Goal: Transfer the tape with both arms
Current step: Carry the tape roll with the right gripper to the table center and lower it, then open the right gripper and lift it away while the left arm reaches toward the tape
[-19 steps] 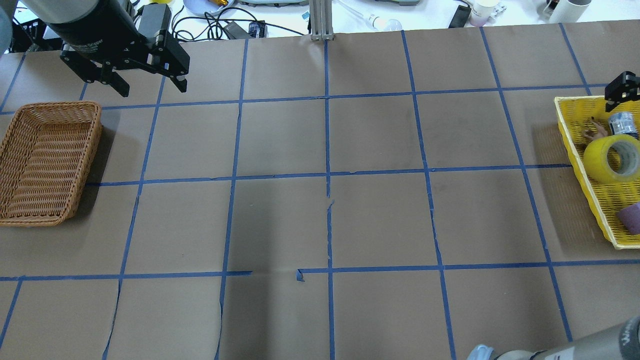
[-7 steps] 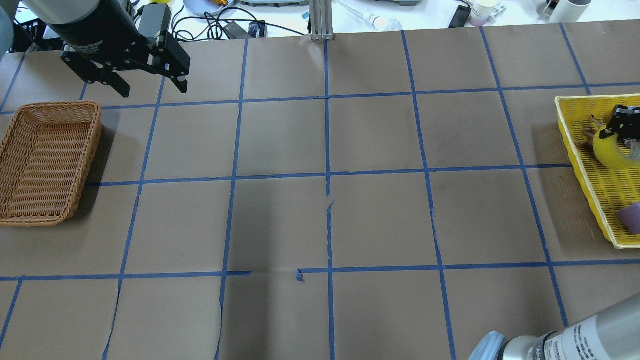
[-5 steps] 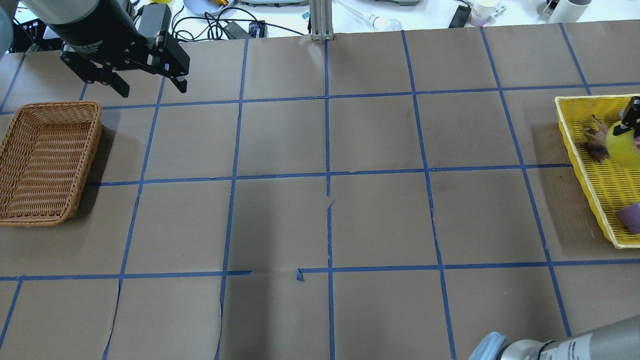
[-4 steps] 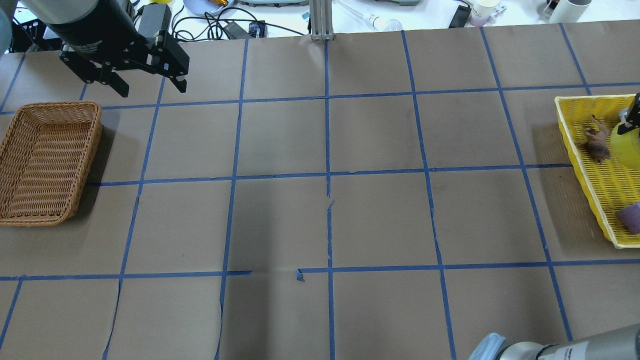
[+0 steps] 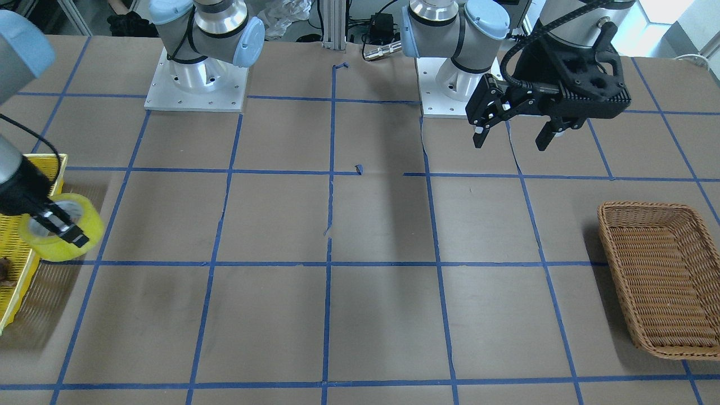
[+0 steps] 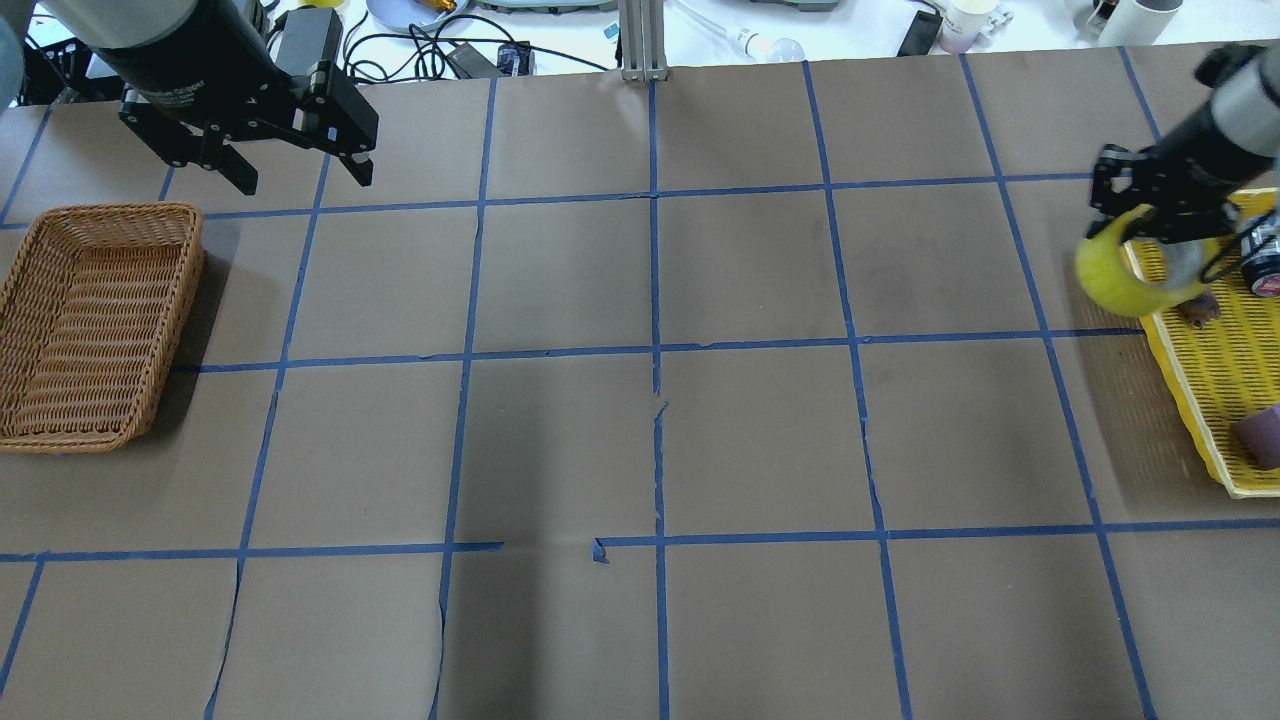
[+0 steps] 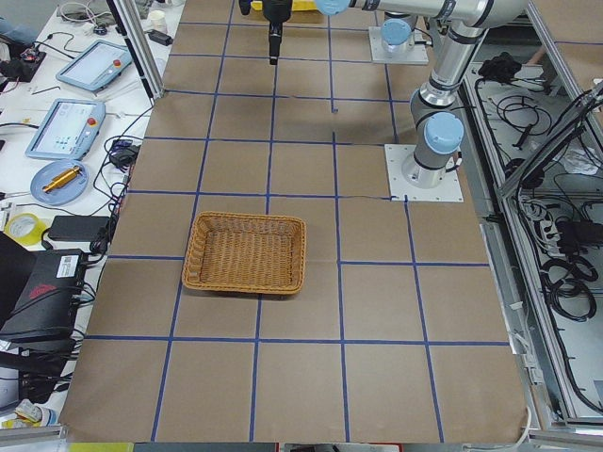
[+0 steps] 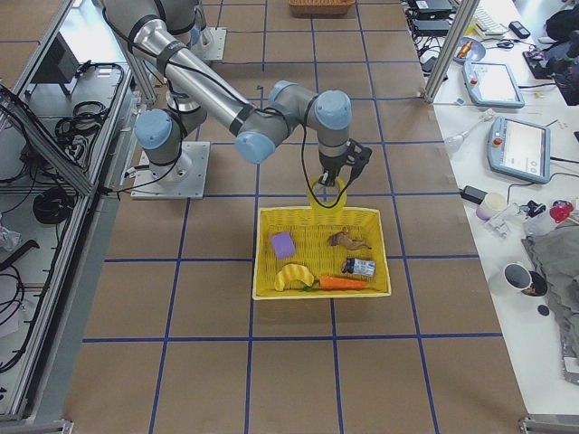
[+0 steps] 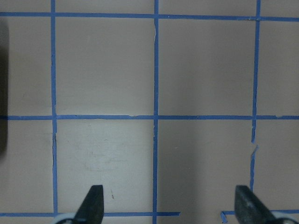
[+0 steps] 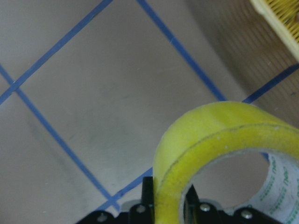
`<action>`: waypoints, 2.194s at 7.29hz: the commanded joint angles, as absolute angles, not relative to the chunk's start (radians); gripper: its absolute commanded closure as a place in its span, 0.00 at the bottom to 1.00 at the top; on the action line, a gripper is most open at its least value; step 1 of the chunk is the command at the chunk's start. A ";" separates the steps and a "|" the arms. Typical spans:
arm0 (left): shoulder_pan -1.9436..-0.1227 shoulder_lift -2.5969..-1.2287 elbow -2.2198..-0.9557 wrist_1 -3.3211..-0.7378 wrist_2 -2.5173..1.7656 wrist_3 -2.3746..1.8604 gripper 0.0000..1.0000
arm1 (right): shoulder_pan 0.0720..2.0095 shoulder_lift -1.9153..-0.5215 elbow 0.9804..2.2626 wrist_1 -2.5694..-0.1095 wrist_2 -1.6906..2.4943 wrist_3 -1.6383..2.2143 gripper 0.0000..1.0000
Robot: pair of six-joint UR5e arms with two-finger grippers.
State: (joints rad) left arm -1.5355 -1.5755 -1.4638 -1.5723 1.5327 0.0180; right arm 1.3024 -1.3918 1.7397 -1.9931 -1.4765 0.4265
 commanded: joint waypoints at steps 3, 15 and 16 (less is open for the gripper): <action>-1.539 -1.572 -1.466 -1.572 1.531 0.017 0.00 | 1.825 -1.177 1.553 -2.051 -1.480 1.279 1.00; -1.525 -1.646 -1.473 -1.533 1.535 0.026 0.04 | 1.911 -0.984 1.447 -2.099 -1.425 1.457 0.00; -1.531 -1.658 -1.476 -1.531 1.536 0.026 0.11 | 1.899 -1.032 1.451 -2.076 -1.452 1.387 0.00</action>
State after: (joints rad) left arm -1.5253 -1.6424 -1.4728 -1.5410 1.5356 0.0265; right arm 1.9090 -0.9790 1.4490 -2.0980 -1.4261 1.4447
